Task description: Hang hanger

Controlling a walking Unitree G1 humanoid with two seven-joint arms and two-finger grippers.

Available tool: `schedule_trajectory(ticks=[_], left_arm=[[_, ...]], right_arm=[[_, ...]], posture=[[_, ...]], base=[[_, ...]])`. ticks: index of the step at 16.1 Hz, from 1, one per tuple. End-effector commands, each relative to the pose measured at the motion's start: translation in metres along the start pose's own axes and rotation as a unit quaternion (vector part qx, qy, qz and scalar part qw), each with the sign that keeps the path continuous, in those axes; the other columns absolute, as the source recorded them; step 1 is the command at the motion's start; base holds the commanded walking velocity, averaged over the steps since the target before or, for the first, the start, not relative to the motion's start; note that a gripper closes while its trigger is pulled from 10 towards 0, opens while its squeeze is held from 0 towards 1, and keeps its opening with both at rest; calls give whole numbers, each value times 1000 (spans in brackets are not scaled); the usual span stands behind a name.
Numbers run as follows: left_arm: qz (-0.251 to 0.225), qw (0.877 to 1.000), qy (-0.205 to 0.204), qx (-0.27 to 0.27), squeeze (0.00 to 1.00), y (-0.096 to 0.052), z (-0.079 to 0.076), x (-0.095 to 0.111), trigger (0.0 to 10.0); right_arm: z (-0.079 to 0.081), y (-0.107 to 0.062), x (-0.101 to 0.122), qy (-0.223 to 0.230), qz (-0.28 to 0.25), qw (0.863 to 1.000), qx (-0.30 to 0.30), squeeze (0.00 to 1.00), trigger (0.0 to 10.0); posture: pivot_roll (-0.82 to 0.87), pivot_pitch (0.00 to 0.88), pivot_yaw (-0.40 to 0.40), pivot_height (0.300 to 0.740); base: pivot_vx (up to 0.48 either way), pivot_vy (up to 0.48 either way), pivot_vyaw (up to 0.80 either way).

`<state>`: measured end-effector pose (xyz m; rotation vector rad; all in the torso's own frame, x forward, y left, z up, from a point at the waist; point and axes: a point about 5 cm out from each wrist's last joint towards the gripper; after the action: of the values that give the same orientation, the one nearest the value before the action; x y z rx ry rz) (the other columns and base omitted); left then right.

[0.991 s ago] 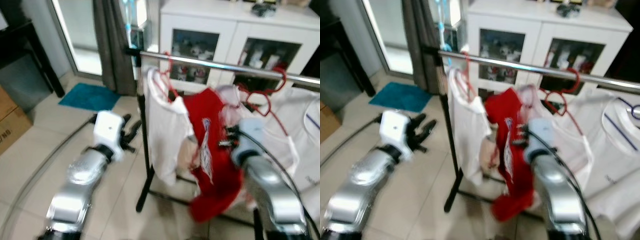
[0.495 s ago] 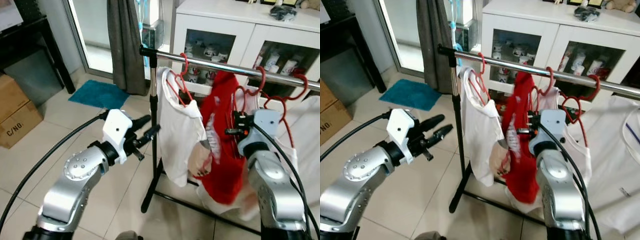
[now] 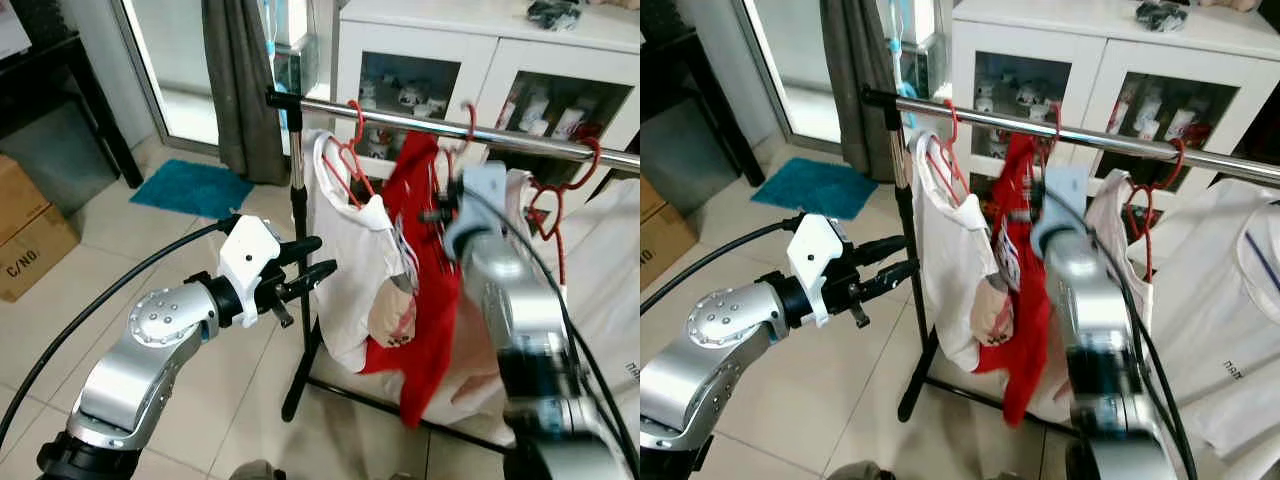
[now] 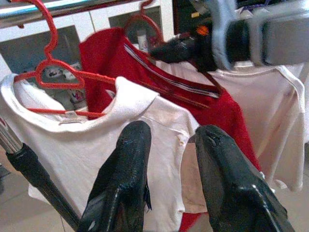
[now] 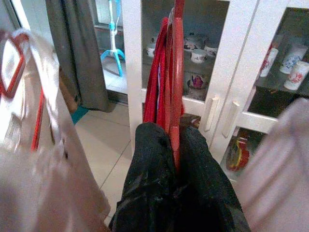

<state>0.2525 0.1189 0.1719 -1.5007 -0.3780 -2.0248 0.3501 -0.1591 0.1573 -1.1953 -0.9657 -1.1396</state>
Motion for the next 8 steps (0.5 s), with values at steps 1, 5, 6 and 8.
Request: schedule_trajectory(ticks=[1,5,6,8], left_arm=[[-4,1000,3,-15,0,-1,-1,4,10000],[-2,1000,2,-23,0,-2,-3,5,10000],[-1,1000,2,-23,0,-2,-4,5,10000],[2,1000,0,-28,0,-2,-4,3,10000]], right_arm=[[-2,7,6,1,2,1000,-12,0,10000],[-1,14,-3,-7,47,999,-21,0,10000],[-3,14,-8,-5,57,998,-26,0,10000],[-7,16,-20,-1,79,996,-33,0,10000]], posture=[[129,21,20,740],[130,24,17,740],[130,24,17,740],[130,24,17,740]], base=[[0,0,0],[0,0,0],[0,0,0],[0,0,0]])
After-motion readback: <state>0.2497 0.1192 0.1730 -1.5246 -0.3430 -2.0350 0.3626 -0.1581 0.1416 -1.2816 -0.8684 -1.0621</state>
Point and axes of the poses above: a point about 5 cm out from each wrist's last joint towards the gripper, its own y axis pointing out of the wrist towards the gripper, its own x axis along the axis of the wrist's last joint, z = x × y, and after that the axes turned 10 degrees about y, right-handed
